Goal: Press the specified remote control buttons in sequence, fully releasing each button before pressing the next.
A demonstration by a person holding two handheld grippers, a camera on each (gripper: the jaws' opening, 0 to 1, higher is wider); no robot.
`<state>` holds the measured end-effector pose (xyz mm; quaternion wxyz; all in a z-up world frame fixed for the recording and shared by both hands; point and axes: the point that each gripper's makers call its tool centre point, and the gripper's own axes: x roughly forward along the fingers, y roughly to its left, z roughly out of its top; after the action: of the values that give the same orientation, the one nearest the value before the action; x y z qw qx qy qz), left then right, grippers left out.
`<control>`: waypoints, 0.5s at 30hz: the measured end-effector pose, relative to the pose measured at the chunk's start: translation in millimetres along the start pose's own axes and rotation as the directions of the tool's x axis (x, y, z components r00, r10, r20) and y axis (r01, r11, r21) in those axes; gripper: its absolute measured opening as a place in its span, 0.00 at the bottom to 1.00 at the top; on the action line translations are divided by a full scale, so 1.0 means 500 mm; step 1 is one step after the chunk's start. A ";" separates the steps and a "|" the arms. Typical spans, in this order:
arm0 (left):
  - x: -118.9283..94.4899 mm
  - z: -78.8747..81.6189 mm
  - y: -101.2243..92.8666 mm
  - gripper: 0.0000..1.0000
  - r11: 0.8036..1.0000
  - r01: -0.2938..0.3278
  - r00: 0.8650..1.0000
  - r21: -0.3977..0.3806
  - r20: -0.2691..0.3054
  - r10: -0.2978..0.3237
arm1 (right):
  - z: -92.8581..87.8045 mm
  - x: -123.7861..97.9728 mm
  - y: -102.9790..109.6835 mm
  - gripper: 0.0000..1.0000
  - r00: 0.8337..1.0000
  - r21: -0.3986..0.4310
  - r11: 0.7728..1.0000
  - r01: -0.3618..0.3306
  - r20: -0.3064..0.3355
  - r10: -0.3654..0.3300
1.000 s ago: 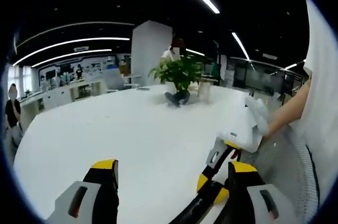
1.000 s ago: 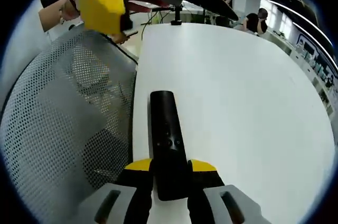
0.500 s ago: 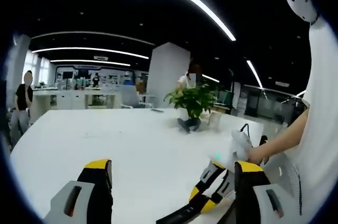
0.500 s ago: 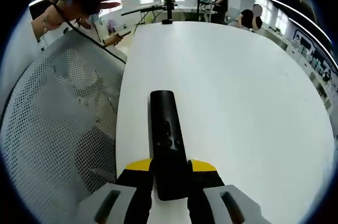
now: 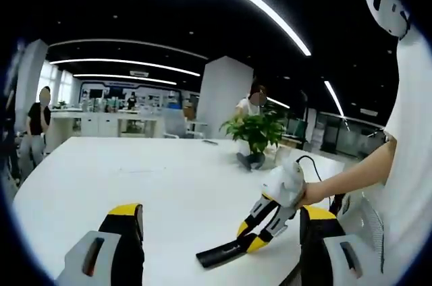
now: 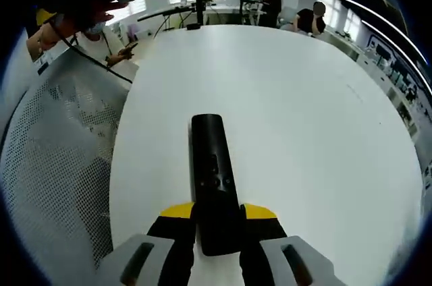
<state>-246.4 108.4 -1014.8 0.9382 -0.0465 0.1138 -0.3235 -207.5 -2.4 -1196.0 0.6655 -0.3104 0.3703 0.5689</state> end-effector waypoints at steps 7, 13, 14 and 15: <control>-0.002 -0.002 -0.002 0.99 1.000 -0.006 1.000 -0.005 -0.006 0.006 | 0.003 0.005 -0.051 0.22 1.000 -0.015 1.000 0.000 -0.019 -0.001; -0.004 -0.002 0.002 0.99 1.000 -0.017 1.000 -0.014 -0.008 0.016 | 0.011 0.009 -0.089 0.22 0.999 -0.032 0.999 -0.014 -0.041 0.013; -0.004 -0.002 0.003 0.99 1.000 -0.019 1.000 -0.014 -0.008 0.019 | 0.013 0.011 -0.097 0.22 0.999 -0.035 0.999 -0.013 -0.044 0.012; -0.005 -0.002 0.004 0.99 1.000 -0.020 1.000 -0.016 -0.008 0.020 | 0.014 0.011 -0.102 0.22 0.999 -0.038 0.999 -0.014 -0.047 0.012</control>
<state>-247.2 111.5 -1015.7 0.9405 -0.0519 0.1205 -0.3135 -155.8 -1.7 -1197.5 0.6468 -0.3338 0.3770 0.5728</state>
